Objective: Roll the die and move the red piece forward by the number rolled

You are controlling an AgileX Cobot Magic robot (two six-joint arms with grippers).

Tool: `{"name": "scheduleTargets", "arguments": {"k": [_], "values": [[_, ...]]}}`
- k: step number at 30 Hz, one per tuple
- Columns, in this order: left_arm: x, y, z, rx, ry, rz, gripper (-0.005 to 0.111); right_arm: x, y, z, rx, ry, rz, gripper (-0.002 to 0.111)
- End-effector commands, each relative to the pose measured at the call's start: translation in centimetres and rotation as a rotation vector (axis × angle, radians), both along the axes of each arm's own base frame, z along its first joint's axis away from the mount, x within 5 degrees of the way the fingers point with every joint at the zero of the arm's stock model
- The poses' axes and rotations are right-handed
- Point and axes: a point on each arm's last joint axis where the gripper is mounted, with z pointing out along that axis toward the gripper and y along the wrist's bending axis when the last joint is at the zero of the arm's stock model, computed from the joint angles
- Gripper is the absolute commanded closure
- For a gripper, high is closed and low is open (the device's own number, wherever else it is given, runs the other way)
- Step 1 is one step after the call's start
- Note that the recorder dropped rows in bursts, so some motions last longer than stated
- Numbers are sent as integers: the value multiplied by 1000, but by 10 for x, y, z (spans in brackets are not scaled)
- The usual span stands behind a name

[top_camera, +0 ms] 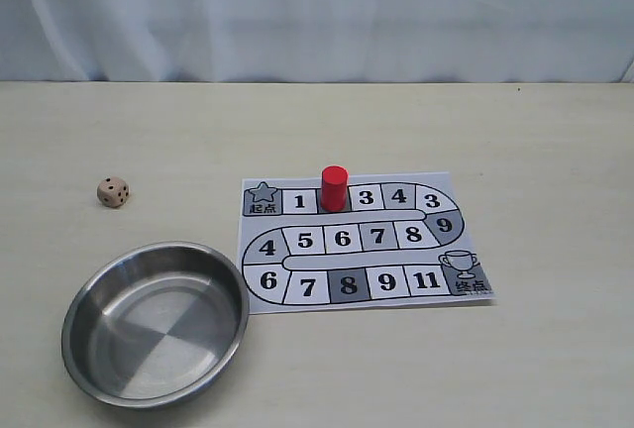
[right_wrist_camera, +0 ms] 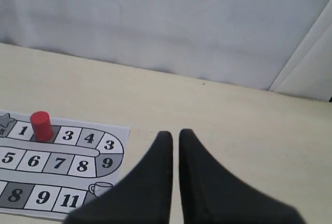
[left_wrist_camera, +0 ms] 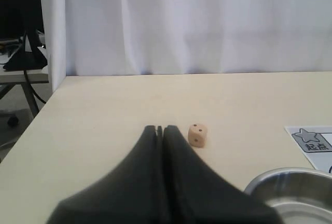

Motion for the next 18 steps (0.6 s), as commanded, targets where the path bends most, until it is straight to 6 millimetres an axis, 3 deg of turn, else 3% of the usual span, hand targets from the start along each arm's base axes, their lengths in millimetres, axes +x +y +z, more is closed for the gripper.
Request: {"name": "scheduleTargets", "arguments": {"k": [1, 10, 18], "values": [[0, 0, 0, -3, -10, 1, 107, -30, 1, -6, -2, -84, 0, 104], [0, 0, 0, -3, -10, 1, 107, -78, 2, -28, -6, -370, -7, 104], [0, 0, 0, -3, -10, 1, 107, -62, 1, -48, 14, -405, -9, 104]]}}
